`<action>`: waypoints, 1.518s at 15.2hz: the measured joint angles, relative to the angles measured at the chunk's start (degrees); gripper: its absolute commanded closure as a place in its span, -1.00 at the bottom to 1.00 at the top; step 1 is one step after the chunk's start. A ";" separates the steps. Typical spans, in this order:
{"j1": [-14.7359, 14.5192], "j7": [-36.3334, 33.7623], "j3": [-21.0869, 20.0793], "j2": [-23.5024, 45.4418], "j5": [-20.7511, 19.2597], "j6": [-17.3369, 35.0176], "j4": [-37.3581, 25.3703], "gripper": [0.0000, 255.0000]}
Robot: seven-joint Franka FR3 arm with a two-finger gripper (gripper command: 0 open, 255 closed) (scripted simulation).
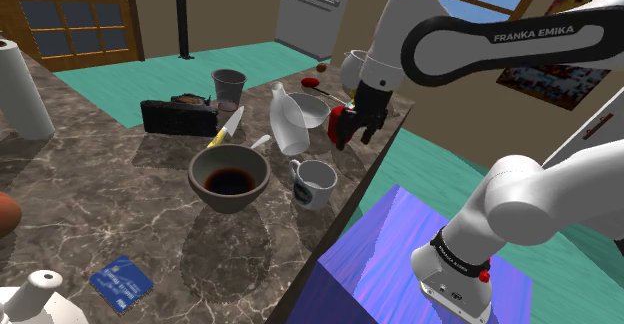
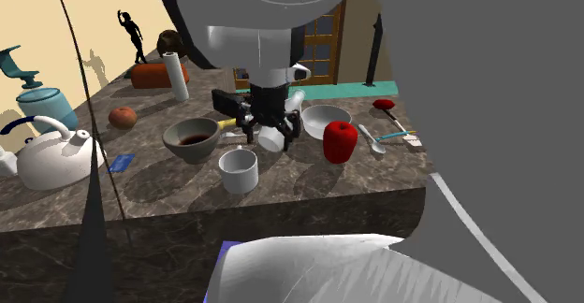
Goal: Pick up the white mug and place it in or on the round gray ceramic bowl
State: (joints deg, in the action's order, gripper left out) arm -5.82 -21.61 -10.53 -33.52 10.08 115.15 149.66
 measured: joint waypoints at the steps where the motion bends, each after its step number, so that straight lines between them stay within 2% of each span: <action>1: -0.44 -0.79 -0.92 1.45 0.59 1.97 0.42 -1.00; 5: -1.78 -3.25 -3.94 6.86 2.30 9.02 1.69 -1.00; 11: -1.95 -3.35 -4.85 10.30 2.80 14.75 3.93 -1.00; 18: -2.03 -3.43 -5.12 11.19 2.94 16.28 4.52 -1.00; 19: -2.03 -3.43 -5.12 11.19 2.94 16.29 4.52 1.00; 23: -2.03 -3.43 -5.12 11.20 2.94 16.29 4.52 1.00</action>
State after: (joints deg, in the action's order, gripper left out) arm -7.85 -25.03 -15.65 -22.32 13.02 131.44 154.18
